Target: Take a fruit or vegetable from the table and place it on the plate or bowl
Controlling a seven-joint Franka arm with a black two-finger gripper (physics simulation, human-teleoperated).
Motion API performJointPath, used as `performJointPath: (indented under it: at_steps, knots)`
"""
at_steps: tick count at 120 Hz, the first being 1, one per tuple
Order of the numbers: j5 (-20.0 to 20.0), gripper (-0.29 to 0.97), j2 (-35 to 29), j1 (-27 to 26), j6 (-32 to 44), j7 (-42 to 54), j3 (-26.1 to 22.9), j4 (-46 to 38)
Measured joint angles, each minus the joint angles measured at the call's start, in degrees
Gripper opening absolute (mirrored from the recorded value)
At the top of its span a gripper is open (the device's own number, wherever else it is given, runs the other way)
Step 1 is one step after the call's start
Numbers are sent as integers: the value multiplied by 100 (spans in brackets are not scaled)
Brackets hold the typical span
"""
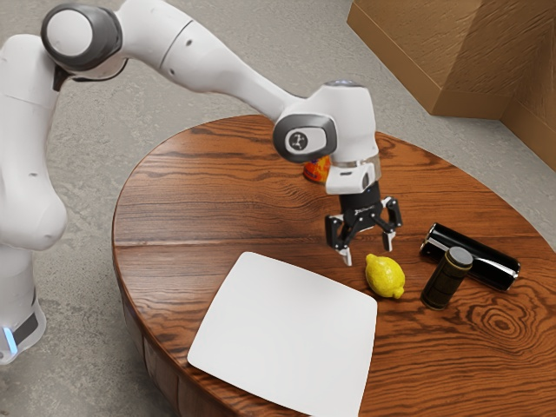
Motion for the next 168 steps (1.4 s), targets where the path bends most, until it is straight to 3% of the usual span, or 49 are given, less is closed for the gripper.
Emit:
performJointPath:
  at_steps: [42, 168]
  knots:
    - [107, 66, -574, -705, 499, 42, 1113, 400]
    - [200, 63, -1246, -1304, 1568, 48, 1548, 769]
